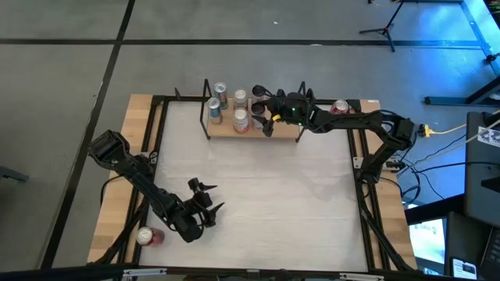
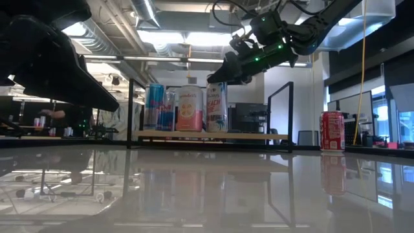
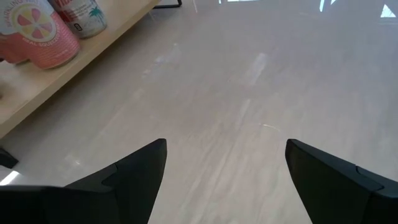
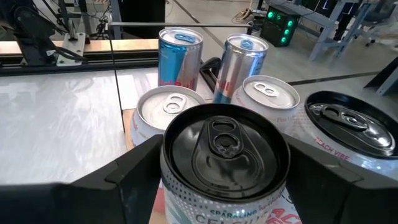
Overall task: Place canned beverage on shelf
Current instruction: Put the white and pink soda can aligned with the other white pink soda can on the shelf, then put the top red soda can on the shelf
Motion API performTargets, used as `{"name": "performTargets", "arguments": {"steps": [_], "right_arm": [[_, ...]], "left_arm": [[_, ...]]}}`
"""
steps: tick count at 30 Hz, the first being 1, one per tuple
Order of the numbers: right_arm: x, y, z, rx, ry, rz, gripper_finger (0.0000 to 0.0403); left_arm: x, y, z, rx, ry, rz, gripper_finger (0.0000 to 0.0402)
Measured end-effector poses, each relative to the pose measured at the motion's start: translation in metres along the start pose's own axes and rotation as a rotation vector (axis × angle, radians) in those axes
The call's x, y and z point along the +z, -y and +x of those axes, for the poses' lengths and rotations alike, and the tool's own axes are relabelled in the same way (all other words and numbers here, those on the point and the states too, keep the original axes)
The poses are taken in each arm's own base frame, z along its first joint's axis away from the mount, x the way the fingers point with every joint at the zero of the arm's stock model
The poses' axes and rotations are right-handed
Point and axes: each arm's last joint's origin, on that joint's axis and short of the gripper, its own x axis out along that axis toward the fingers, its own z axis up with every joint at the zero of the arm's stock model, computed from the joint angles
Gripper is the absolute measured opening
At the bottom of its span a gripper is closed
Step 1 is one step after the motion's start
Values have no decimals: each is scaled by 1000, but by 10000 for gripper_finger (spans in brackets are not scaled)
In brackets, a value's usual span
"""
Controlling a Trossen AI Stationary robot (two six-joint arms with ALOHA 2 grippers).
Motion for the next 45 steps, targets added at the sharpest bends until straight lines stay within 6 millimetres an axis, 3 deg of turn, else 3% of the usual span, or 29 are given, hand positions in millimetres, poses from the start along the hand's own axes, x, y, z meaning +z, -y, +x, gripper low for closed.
{"name": "performTargets", "arguments": {"steps": [21,35,45], "right_arm": [[0,1,0,-50,-7,20,301],[0,2,-1,-97,-20,32,372],[27,5,-26,-109,52,23,381]], "left_arm": [[0,0,0,-3,-2,0,318],[0,0,0,-3,-2,-1,318],[0,0,0,-8,-8,-1,318]]}}
